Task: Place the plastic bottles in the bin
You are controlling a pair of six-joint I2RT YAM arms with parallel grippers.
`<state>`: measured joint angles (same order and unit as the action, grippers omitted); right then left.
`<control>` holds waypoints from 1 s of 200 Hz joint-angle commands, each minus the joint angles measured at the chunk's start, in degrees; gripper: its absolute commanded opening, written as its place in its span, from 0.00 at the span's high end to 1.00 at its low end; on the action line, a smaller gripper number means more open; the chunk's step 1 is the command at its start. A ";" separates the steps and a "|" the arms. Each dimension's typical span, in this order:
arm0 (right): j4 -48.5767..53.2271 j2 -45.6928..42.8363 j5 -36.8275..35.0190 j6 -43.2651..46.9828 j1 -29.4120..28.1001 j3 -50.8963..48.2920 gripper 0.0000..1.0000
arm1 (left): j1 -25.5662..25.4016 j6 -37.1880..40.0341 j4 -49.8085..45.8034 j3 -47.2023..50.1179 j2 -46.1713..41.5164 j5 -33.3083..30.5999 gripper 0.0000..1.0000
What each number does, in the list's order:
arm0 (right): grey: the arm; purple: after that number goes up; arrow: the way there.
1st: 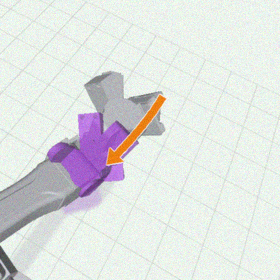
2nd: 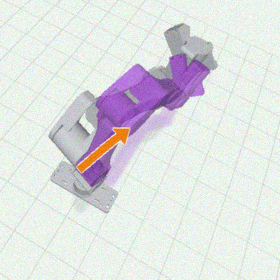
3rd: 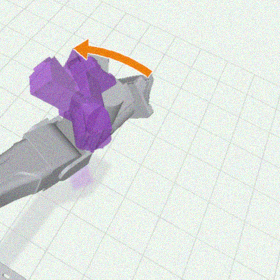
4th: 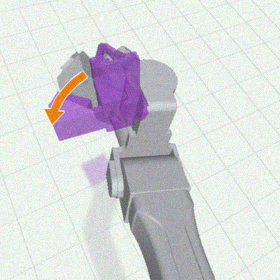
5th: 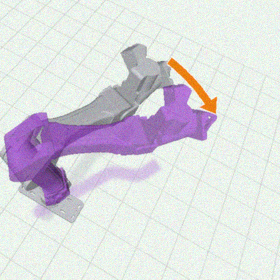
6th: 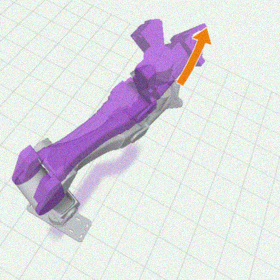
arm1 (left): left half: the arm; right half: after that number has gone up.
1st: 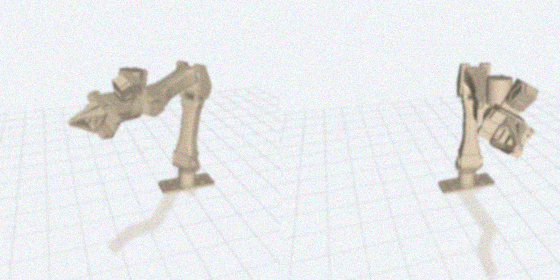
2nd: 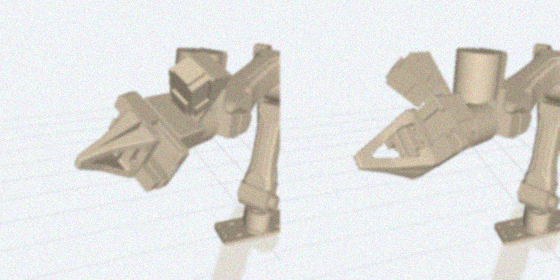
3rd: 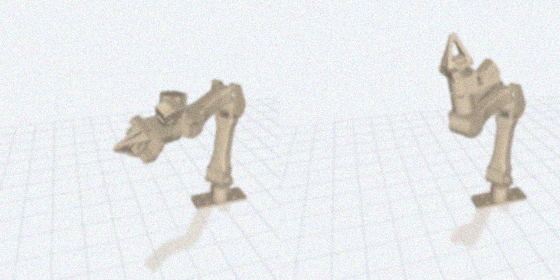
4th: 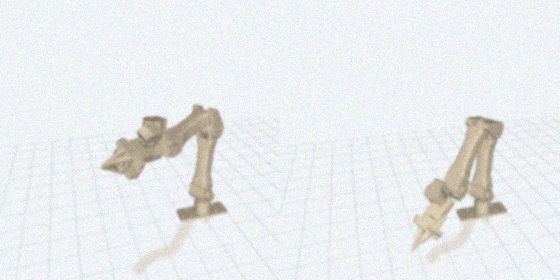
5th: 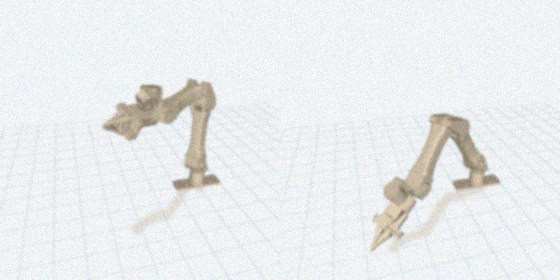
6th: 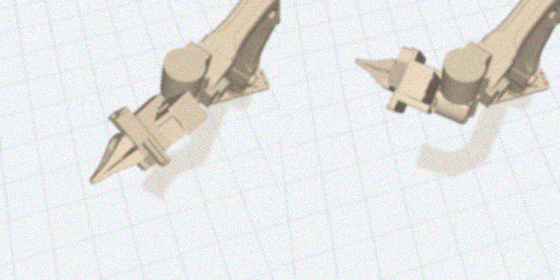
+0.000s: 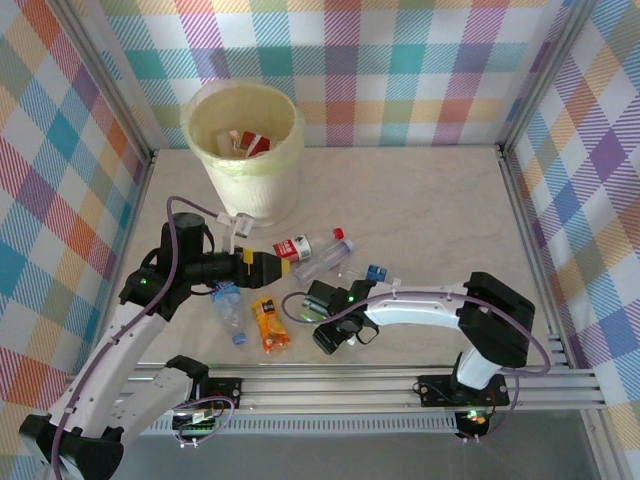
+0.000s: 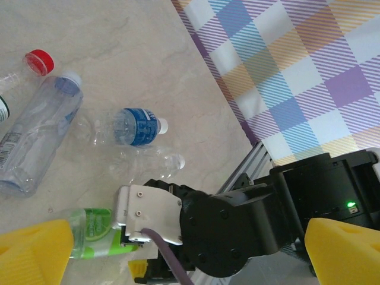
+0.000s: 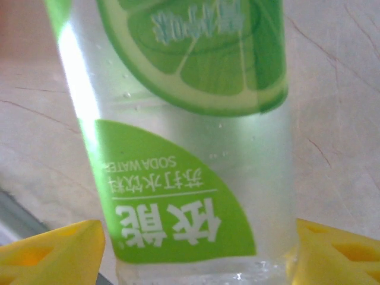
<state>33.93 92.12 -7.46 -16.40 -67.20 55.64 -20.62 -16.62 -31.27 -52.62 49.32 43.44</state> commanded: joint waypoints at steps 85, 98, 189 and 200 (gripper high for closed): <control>-0.53 3.68 1.70 9.17 1.19 3.43 0.28 | -0.82 -0.25 1.42 -0.20 -0.74 -0.18 0.00; -1.14 3.50 2.13 8.73 1.24 3.04 0.31 | -0.82 -0.68 1.84 -0.22 -0.88 -0.04 0.00; -9.65 -10.49 12.23 -2.85 7.80 -3.69 0.44 | -1.08 -8.09 10.53 2.74 -5.09 -0.73 0.00; -11.65 -13.19 15.60 -4.80 9.80 -4.62 0.44 | -1.17 -9.32 11.99 3.27 -5.28 -0.67 0.00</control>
<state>27.70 84.23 0.73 -15.53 -60.66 52.71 -20.78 -22.22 -24.64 -50.72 45.12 43.00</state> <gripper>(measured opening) 0.573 0.997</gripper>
